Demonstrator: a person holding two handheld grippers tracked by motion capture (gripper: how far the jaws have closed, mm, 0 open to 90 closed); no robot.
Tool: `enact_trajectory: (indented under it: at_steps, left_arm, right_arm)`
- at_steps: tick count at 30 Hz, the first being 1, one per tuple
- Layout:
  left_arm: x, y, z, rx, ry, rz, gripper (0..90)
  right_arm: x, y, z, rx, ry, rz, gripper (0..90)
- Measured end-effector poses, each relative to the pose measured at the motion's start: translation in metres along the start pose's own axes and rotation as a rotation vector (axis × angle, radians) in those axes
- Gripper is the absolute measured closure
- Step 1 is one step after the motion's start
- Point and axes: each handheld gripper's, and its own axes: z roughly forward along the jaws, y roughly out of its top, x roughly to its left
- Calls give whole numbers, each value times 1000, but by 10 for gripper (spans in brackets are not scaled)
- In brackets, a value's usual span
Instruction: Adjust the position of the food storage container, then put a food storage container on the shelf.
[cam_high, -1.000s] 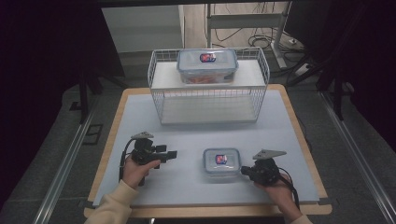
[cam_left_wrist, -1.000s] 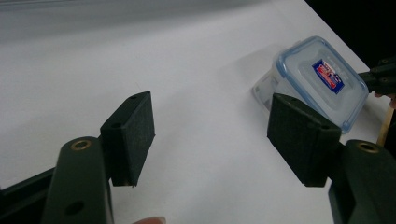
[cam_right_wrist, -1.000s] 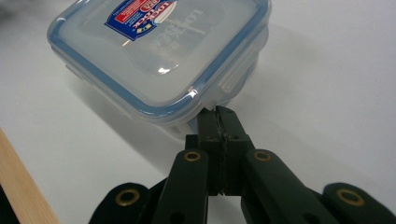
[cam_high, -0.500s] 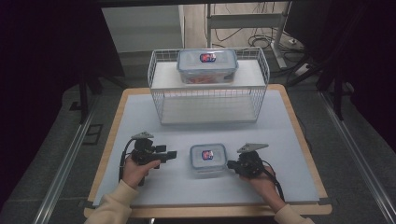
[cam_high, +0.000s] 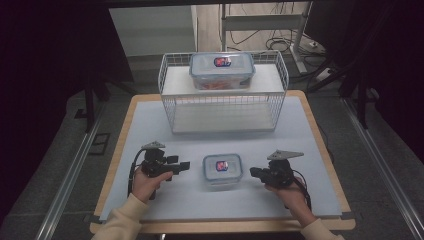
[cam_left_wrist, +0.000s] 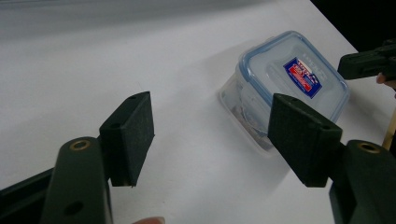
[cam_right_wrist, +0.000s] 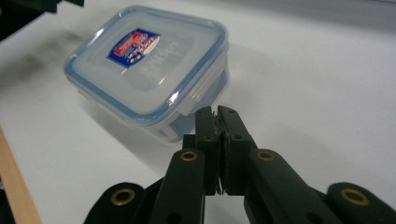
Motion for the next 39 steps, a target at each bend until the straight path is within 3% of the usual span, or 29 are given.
enact_trajectory:
  at_steps: [3, 4, 8, 9, 17, 20, 29, 34, 39]
  left_arm:
    - [-6, -1, 0, -4, 10, 4, 291]
    - [-6, -1, 0, -4, 10, 4, 282]
    - [-12, -4, 0, 10, 10, -16, 245]
    - [-13, -5, 1, 14, 11, -22, 221]
    - [-18, -5, 8, 31, -17, -37, 207]
    - [-20, -4, 11, 34, -28, -40, 207]
    - [-34, -4, 34, 71, -58, -32, 212]
    - [-32, -3, 49, 80, -92, -89, 220]
    - [-30, -1, 58, 92, -123, -116, 238]
  right_arm:
    - [-4, 1, -4, -22, 38, 18, 721]
    - [-4, 1, -4, -22, 38, 18, 721]
    - [-6, 5, -6, -40, 90, 43, 569]
    - [-8, 7, -5, -41, 131, 59, 516]
    - [-12, 11, -3, -26, 159, 89, 384]
    - [-10, 11, -1, -6, 185, 91, 350]
    - [-12, 14, 7, -3, 184, 121, 327]
    - [-14, 17, 13, 7, 197, 131, 315]
    - [-16, 18, 25, 33, 206, 151, 301]
